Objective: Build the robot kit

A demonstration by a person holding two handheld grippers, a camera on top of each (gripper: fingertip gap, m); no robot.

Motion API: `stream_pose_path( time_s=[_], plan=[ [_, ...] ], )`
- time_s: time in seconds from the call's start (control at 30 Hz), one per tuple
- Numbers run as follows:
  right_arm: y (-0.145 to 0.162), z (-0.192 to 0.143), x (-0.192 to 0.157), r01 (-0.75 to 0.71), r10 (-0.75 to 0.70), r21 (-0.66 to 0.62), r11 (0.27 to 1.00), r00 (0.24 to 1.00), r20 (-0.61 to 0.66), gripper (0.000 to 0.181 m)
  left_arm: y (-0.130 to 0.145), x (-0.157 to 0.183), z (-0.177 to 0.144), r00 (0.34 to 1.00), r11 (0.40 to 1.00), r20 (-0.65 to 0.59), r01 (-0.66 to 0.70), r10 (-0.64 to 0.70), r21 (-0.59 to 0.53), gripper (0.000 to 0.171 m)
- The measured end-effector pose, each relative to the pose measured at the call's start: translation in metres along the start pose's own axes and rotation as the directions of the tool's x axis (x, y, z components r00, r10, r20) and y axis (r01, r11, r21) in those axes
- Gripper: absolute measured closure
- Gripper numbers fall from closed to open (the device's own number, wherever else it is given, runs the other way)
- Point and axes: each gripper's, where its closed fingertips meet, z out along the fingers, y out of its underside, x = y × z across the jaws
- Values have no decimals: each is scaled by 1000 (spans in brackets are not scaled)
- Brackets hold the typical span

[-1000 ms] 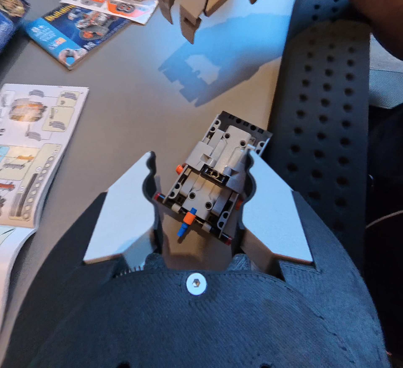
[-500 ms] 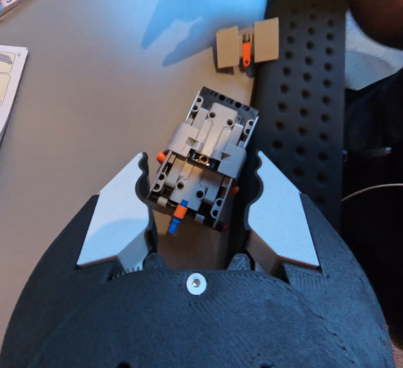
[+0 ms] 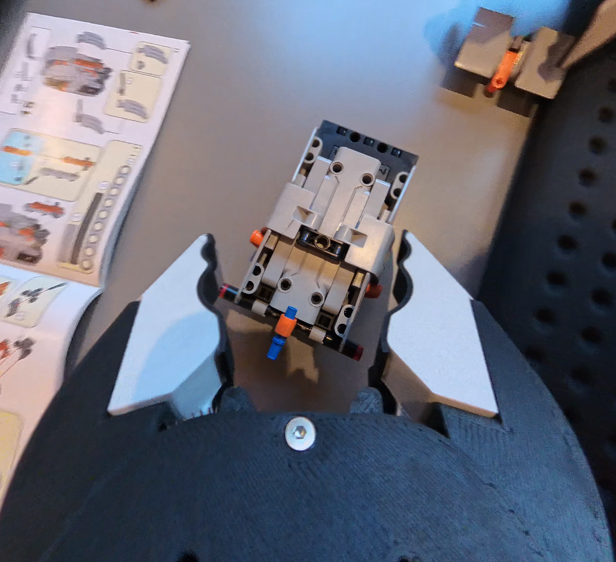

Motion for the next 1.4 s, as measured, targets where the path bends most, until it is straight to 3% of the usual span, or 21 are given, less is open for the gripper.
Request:
stream_pose_path(
  time_s=[0.07,0.17,0.27,0.43,0.57,0.63,0.77,0.9,1.0,1.07,1.23,1.3,1.4],
  plan=[
    [0,-2,-2,-89,89,-27,996,996,-15,103,-10,-1,-7,999,999,44,13,-15,29,52],
    [-1,-2,-12,-159,157,-46,986,986,-49,95,-29,5,-23,994,994,112,-1,-12,113,56],
    [-7,5,-7,-155,148,-26,988,974,-172,93,-36,15,-31,994,989,102,9,-24,148,59],
    [4,8,-6,-67,30,-157,985,973,-230,103,-33,27,-29,998,991,57,5,-12,133,61],
    [22,-21,27,62,-171,-336,940,937,-306,105,-29,33,-31,999,993,49,-23,17,118,62],
    [26,-35,48,55,-188,-356,933,918,-350,108,-28,35,-33,999,992,47,-26,20,124,63],
    [24,-31,37,-135,91,-202,970,973,-213,110,-28,37,-35,999,989,38,-10,5,147,65],
    [-6,-20,29,-349,360,88,933,912,-194,86,-29,41,-38,999,988,31,17,-22,153,67],
    [-10,-14,38,-294,316,116,949,860,-402,72,-31,45,-40,999,988,40,26,-33,149,68],
    [-3,-13,45,-276,290,101,956,824,-487,72,-34,49,-41,998,987,35,37,-43,155,69],
    [28,-14,51,-341,296,-5,940,823,-485,76,-35,62,-41,999,983,-1,32,-32,180,74],
    [28,-23,54,-308,259,-26,951,840,-477,85,-30,61,-37,1000,988,-1,26,-27,151,73],
    [16,-14,51,-271,246,-17,962,897,-368,88,-23,51,-35,998,997,62,-27,23,70,72]
  ],
)
